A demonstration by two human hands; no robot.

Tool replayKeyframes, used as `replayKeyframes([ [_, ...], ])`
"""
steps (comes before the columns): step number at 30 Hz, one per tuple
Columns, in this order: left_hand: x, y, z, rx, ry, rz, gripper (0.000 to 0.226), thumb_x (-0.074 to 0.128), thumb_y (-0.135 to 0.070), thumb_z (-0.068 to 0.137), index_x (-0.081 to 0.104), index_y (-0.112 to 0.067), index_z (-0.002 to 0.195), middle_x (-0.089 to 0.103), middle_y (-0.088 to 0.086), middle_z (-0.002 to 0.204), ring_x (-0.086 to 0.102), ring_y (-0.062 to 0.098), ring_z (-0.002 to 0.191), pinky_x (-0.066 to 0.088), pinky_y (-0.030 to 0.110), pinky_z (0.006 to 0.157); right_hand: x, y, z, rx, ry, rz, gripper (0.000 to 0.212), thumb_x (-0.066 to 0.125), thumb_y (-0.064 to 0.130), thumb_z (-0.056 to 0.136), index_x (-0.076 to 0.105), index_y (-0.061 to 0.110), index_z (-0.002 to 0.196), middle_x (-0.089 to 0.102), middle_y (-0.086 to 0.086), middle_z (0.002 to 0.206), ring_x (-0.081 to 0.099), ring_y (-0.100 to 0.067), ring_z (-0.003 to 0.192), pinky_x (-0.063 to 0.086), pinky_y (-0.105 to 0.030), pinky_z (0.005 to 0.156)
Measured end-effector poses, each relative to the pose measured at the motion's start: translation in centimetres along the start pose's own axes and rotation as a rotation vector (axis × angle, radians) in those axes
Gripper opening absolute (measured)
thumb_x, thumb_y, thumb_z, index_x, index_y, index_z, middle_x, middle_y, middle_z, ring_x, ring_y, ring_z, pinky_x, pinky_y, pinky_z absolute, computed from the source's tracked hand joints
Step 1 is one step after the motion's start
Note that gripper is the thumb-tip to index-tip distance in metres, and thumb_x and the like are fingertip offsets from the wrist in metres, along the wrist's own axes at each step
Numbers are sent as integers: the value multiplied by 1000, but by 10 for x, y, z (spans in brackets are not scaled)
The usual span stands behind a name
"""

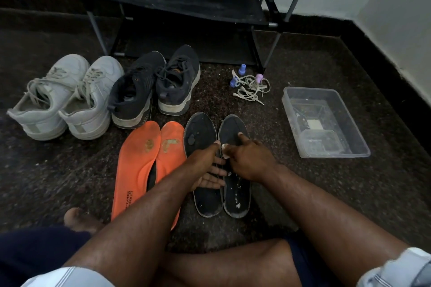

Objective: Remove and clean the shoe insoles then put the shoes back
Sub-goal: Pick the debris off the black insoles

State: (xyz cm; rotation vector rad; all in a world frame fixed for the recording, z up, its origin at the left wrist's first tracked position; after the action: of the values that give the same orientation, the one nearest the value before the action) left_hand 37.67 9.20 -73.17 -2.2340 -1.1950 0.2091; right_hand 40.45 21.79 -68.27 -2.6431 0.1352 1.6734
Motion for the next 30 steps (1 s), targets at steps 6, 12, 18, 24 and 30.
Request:
replayKeyframes([
  [6, 1, 0, -1, -2, 0, -3, 73, 36, -69, 96, 61, -6, 125, 71, 21, 108, 73, 38, 92, 60, 43, 82, -5, 10, -7, -23, 19, -42, 47, 33, 37, 99, 43, 26, 143, 42, -12, 150, 19, -24, 148, 25, -50, 115],
  [12, 1, 1, 0, 4, 3, 7, 72, 35, -69, 96, 63, -8, 123, 71, 20, 108, 73, 37, 91, 60, 43, 82, -2, 8, -5, 17, 6, -46, 51, 35, 41, 94, 40, 26, 142, 47, -5, 147, 15, -26, 149, 24, -56, 113],
  [18, 1, 0, 2, 11, 7, 6, 71, 35, -68, 97, 62, -7, 122, 72, 20, 105, 73, 38, 90, 60, 44, 84, 0, 8, -15, -22, 42, -78, 54, 36, 39, 96, 33, 26, 149, 37, -8, 154, 13, -24, 149, 21, -52, 116],
  [24, 1, 2, 0, 9, 2, 6, 71, 35, -68, 96, 62, -8, 124, 72, 19, 106, 73, 37, 90, 60, 43, 84, 4, 10, -9, -7, 85, -81, 59, 39, 40, 94, 31, 23, 150, 38, -3, 153, 8, -23, 150, 19, -53, 117],
  [30, 0, 1, 1, 3, -5, 0, 73, 36, -68, 96, 61, -7, 125, 71, 21, 108, 73, 37, 89, 61, 41, 79, 9, 0, -6, 23, 60, -36, 60, 39, 40, 93, 25, 30, 151, 29, 5, 158, 3, -25, 151, 15, -57, 117],
])
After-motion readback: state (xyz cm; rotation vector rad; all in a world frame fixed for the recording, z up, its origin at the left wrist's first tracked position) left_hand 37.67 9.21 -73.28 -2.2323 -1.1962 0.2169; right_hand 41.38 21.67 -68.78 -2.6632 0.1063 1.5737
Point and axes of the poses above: each hand's wrist, its own z-axis towards the middle knuckle, its own x-axis out of the palm, y = z × x, the point moved 5 cm from there along z, towards the middle knuckle
